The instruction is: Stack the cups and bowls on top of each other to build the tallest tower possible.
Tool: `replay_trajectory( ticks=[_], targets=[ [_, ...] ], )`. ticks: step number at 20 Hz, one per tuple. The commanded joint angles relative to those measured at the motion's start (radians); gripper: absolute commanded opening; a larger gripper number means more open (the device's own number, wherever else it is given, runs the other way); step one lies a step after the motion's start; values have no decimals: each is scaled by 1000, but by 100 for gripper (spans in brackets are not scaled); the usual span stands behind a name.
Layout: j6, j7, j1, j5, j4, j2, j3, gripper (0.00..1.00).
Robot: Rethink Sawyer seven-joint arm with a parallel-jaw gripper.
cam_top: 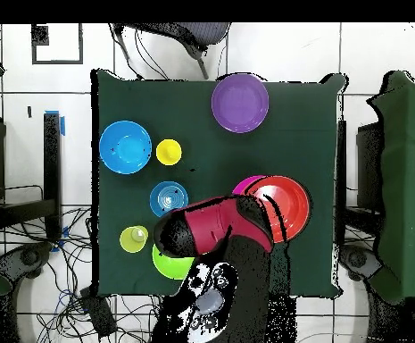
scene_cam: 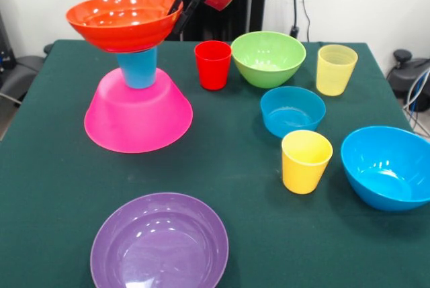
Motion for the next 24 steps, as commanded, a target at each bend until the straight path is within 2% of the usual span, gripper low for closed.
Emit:
replay_trajectory(
  ticks=[1,12,24],
  targets=[
    [11,-10,-13,9,14,16,106,0],
    [48,-9,2,7,-2,40,97,0],
    [92,-55,-28,27,10,30,125,0]
  ],
)
